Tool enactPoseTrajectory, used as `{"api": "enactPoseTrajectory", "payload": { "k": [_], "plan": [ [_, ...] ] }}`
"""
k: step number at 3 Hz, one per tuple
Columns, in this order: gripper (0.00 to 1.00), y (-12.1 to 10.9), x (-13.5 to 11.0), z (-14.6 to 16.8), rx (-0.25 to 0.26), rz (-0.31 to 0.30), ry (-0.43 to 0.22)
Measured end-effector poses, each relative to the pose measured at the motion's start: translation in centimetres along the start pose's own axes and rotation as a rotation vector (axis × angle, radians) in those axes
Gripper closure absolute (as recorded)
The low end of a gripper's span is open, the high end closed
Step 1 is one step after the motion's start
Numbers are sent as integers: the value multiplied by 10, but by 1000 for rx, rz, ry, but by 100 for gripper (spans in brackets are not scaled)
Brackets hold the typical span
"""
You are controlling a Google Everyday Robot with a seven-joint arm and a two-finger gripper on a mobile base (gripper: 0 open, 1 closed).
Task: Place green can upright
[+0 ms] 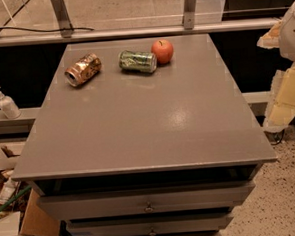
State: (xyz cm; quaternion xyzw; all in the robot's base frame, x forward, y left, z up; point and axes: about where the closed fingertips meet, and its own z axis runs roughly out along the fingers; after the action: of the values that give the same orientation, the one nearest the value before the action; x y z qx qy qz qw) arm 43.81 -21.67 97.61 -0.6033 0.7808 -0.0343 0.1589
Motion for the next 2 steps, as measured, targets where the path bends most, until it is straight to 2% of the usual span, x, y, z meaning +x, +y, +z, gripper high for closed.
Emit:
{"api": "enactPoseTrajectory", "payload": {
  "k": [1, 2],
  "plan": [
    [0, -1, -2, -2, 13, -10, -5],
    [0, -12, -15, 16, 3, -63, -28]
  ]
}}
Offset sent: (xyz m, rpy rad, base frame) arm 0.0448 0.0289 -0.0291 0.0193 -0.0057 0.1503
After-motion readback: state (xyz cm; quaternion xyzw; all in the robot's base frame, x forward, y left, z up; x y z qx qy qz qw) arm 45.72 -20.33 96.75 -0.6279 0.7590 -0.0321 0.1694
